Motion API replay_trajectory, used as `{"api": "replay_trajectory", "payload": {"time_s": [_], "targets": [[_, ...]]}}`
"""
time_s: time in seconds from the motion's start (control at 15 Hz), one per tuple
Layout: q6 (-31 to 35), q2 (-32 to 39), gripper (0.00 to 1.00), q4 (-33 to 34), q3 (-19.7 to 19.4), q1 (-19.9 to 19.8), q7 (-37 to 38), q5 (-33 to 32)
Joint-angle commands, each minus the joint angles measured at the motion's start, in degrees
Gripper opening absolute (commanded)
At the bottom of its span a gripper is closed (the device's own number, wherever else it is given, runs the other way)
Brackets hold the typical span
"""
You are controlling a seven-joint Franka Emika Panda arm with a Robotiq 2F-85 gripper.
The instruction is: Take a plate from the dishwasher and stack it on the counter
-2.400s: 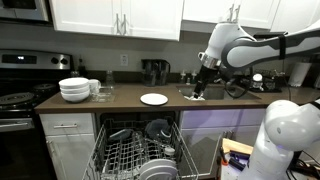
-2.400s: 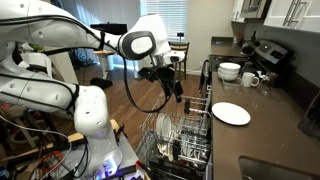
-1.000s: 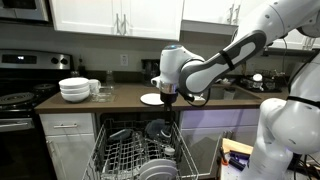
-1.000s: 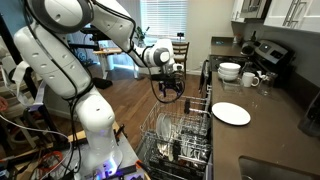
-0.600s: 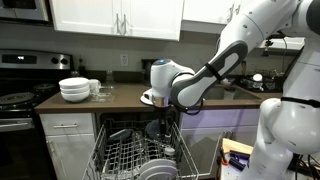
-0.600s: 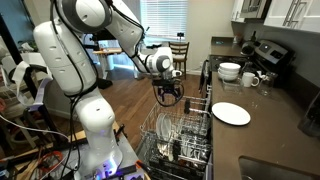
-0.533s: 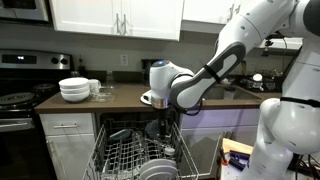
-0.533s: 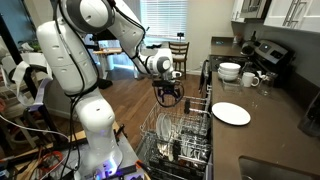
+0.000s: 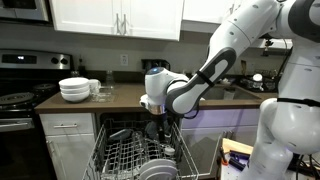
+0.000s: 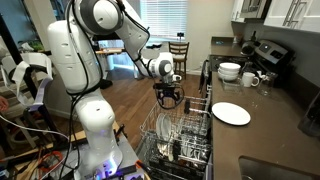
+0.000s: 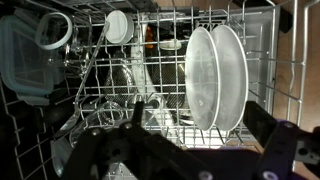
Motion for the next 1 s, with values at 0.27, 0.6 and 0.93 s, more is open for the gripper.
{"api": "replay_trajectory", "payload": {"time_s": [0.27,0.6,0.93], "targets": [[5.7,8.4,1.00,1.5,-0.8,0.3,1.6,-5.3],[12.7,12.9,1.00,2.7,-2.0,0.7,2.0,-7.2],[15.6,16.2,1.00,4.6,-2.6,0.6,0.9,-5.4]]}}
